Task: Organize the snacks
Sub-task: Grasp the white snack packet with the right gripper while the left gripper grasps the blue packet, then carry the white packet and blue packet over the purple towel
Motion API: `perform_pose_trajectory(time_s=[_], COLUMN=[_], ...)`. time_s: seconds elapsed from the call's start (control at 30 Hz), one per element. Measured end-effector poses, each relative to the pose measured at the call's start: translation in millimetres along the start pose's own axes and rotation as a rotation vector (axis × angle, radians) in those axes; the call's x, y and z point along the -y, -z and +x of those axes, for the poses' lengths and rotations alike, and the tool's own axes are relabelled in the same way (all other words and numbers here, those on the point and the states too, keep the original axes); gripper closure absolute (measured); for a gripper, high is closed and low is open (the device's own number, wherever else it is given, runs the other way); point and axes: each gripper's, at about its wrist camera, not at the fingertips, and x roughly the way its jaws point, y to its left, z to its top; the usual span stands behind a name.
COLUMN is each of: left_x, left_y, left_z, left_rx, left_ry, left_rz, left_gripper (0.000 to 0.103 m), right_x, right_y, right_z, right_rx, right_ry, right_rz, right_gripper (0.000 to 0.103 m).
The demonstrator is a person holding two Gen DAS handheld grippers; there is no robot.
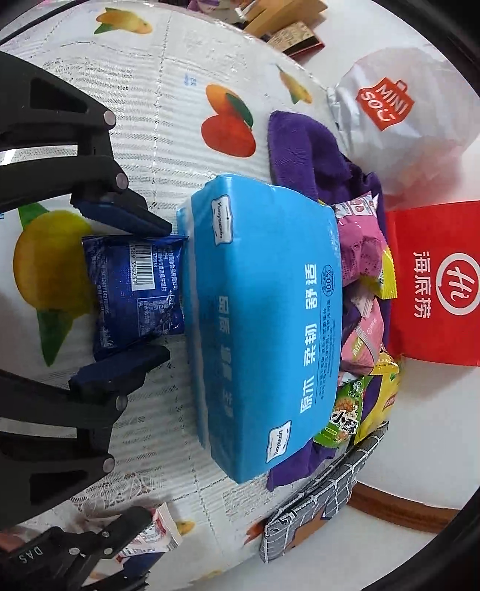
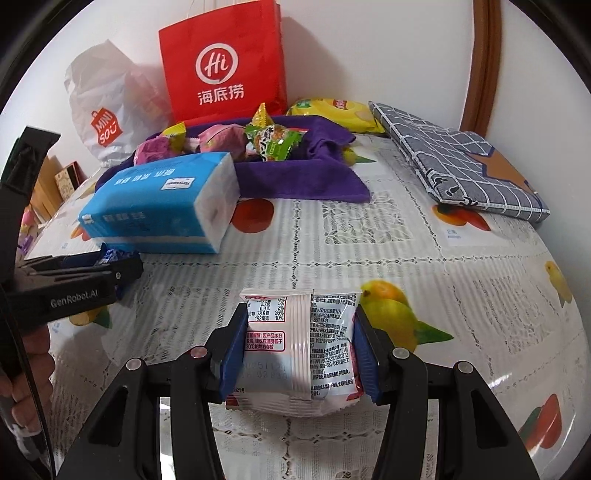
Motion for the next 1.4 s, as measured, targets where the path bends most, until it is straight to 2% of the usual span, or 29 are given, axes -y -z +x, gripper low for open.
perform_pose_trajectory(time_s=[0.23, 0.4, 0.6, 0.67, 0.73, 0.8, 0.83, 0.97, 1.13, 1.27, 1.4], left_x=[-1.6, -1.4, -0.9, 0.1, 2.8, 1.7, 0.5, -4.5, -24.7, -43.6, -67.3], left_y=[6.2, 7.6, 7.1, 7.1, 7.5, 8.5, 8.7, 11.2, 12.8, 6.3, -16.4], left_z=[-2.6, -2.8, -2.2, -1.5, -1.1, -2.1, -3.9, -9.5, -21.8, -42.6, -66.0], left_rx=[0.053, 0.071, 0.069, 0.064, 0.062, 0.064, 0.064, 0.044, 0.001, 0.030, 0.070], left_ry=[-0.014, -0.008, 0.004, 0.018, 0.007, 0.009, 0.007, 0.034, 0.134, 0.144, 0.139], left_rz=[0.003, -0.001, 0.004, 0.009, 0.022, 0.017, 0.015, 0.032, -0.012, -0.041, -0.069], left_gripper=[0.050, 0.050, 0.045, 0.036, 0.036, 0.039, 0.051, 0.064, 0.065, 0.065, 0.065], right_x=[-8.4, -14.6, -8.0, -9.2, -13.6, -14.8, -13.7, -10.2, -16.6, -19.3, -17.4], right_y=[-11.3, -13.8, -14.4, -14.3, -14.1, -14.3, -14.5, -13.7, -22.2, -46.5, -76.1], right_z=[9.3, 22.5, 26.0, 26.3, 27.4, 27.7, 27.6, 23.3, 4.4, -13.7, -22.2], right_rx=[0.020, -0.033, -0.055, -0.057, -0.061, -0.061, -0.062, -0.053, -0.024, 0.035, 0.076], right_ry=[-0.009, -0.004, -0.016, -0.010, 0.003, 0.002, -0.003, -0.023, -0.050, -0.037, -0.042], right_rz=[-0.018, -0.045, -0.013, -0.017, -0.037, -0.044, -0.039, -0.026, -0.035, -0.041, -0.027], right_gripper=[0.050, 0.050, 0.049, 0.049, 0.046, 0.044, 0.044, 0.052, 0.053, 0.052, 0.052])
